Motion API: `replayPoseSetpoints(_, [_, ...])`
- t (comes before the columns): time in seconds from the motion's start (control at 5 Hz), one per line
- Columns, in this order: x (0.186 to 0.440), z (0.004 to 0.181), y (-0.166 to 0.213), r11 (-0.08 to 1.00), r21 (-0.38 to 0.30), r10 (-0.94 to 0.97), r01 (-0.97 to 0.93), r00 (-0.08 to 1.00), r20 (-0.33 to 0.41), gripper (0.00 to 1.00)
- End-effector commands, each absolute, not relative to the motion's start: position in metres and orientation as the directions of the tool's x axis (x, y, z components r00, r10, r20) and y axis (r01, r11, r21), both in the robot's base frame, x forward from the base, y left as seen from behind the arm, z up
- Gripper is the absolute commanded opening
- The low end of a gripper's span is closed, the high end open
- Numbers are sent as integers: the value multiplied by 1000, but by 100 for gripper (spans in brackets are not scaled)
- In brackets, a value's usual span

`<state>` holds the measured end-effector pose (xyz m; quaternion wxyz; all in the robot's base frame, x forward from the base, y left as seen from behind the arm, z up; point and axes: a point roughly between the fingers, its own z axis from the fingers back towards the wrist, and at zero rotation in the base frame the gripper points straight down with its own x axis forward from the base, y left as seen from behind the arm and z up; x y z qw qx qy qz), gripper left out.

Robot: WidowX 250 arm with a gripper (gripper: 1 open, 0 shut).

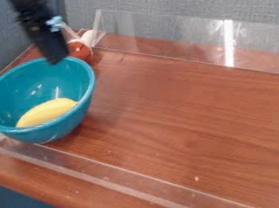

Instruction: Remove the mushroom from the blue bowl and put it on the table

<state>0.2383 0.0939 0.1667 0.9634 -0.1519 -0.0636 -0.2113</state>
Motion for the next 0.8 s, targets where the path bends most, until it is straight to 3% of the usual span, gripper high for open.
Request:
replayPoseSetpoints(0.0, [242,181,93,886,-209,-369,415,902,224,0])
replayPoseSetpoints(0.6, [220,179,75,887,-205,-360,413,898,252,0])
